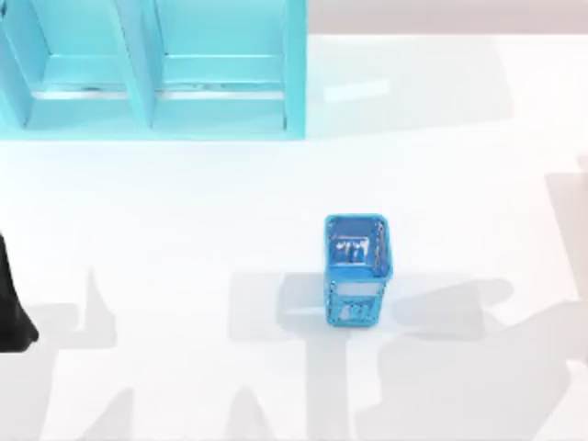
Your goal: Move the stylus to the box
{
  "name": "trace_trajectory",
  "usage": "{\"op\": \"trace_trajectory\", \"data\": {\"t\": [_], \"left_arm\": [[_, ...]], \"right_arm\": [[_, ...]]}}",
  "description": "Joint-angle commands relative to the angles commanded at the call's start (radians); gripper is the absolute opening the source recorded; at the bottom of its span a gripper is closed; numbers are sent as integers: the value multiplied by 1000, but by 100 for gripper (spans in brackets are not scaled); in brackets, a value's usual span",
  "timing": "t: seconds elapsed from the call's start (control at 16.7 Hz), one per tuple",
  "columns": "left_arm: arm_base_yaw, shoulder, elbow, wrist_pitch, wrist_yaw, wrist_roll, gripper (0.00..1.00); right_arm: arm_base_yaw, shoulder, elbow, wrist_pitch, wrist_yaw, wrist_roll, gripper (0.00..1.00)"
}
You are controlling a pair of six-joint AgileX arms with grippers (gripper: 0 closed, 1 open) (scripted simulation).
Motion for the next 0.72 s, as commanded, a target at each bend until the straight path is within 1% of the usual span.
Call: {"op": "trace_trajectory", "data": {"t": [0.72], "left_arm": [[0, 0, 0, 0, 0, 0, 100]], "right_arm": [[0, 0, 0, 0, 0, 0, 90]]}}
